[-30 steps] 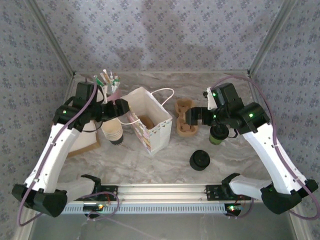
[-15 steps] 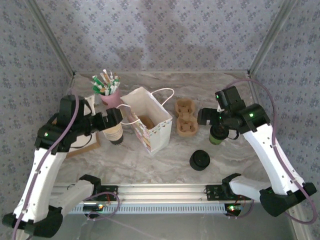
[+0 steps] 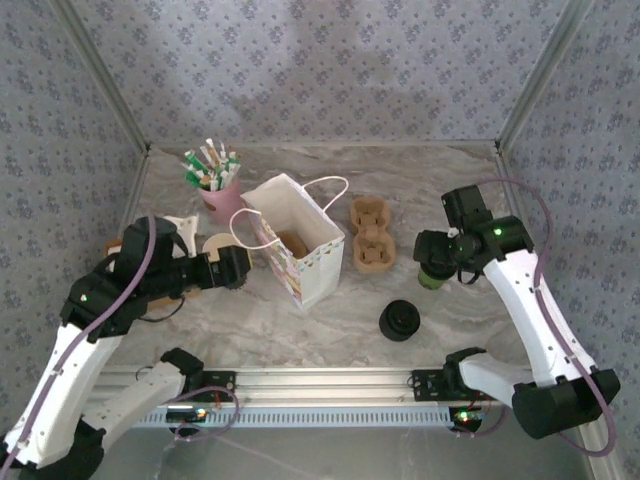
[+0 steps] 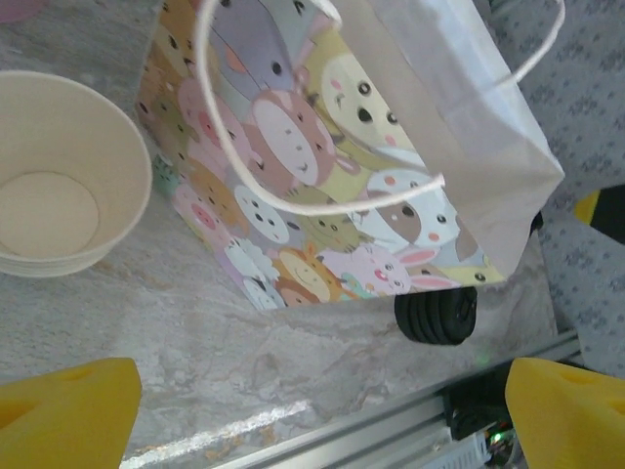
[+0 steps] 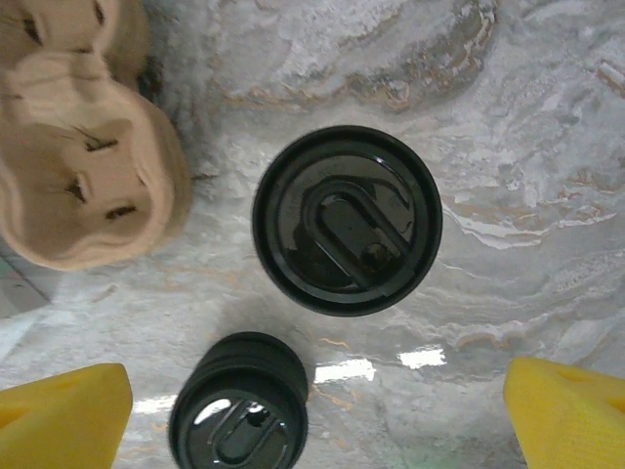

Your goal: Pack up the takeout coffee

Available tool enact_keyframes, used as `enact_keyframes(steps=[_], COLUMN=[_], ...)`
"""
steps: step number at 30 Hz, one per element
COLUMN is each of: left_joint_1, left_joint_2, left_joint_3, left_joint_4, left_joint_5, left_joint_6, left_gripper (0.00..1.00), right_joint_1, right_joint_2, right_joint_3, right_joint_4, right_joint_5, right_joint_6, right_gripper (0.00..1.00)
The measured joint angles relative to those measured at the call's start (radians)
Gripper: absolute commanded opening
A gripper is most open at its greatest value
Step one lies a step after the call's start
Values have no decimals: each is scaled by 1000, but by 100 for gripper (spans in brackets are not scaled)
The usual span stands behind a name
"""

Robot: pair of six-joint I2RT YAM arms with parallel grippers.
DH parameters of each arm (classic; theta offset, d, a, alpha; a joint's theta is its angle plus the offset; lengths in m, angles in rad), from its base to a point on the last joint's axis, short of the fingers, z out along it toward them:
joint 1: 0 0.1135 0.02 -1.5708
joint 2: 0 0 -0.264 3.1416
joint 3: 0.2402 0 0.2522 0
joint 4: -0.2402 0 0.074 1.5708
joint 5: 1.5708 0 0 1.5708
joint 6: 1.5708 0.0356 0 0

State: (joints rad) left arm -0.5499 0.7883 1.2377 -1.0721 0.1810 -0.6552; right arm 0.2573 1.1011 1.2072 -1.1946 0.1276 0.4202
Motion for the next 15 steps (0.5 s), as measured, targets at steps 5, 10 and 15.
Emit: enact_keyframes(steps=[5, 10, 15], left_joint_1=[-161, -226, -229], left_joint_2=[12, 19, 18], left_joint_3=[0, 0, 0], left_joint_4=[2, -1, -5], left_joint_5=[-88, -148, -176], left_joint_6=[-27, -38, -38], left_gripper=[88, 86, 86], right_joint_1=[-69, -92, -92], right_joint_2=[21, 93, 157], right_joint_3=[-71, -82, -77], right_joint_4=[25, 48, 48], right_joint_5=[-27, -64, -64], right_joint_6=[-41, -61, -71], right_gripper=[91, 91, 91])
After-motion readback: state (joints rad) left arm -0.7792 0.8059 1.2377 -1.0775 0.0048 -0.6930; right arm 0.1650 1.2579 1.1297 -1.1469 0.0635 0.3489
